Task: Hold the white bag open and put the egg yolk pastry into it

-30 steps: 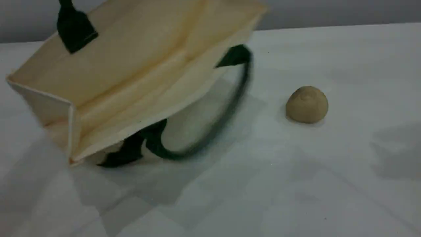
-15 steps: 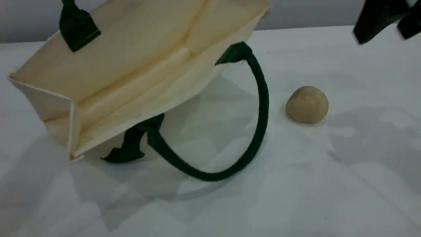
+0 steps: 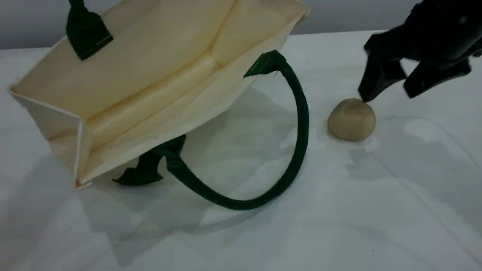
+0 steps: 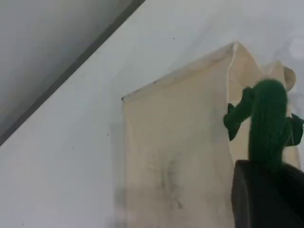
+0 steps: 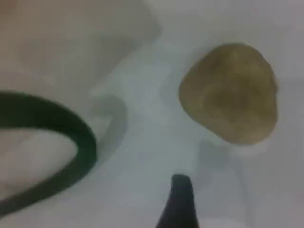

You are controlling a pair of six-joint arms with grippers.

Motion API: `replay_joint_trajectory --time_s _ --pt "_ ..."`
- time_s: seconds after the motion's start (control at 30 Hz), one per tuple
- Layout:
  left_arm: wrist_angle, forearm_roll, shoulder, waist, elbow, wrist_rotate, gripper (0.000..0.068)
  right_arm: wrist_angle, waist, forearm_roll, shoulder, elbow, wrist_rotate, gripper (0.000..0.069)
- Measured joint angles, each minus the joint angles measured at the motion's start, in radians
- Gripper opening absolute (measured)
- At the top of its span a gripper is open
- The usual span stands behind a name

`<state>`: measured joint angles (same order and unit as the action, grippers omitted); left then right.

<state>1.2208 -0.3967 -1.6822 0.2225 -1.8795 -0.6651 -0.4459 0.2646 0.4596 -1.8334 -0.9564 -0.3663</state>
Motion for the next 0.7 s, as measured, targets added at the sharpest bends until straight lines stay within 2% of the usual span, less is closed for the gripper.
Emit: replay_joint_trajectory --time_s 0.33,0.7 --pt "0.0 -0.04 -0.001 0.0 0.0 0.001 0.0087 0.012 0.006 0.089 -0.098 -0.08 -0.055 0.0553" --pt "0.0 -0.05 -0.001 0.0 0.0 0.001 0.0087 0.08 0.006 0.09 -0.193 -0.105 -0.071 0.0553"
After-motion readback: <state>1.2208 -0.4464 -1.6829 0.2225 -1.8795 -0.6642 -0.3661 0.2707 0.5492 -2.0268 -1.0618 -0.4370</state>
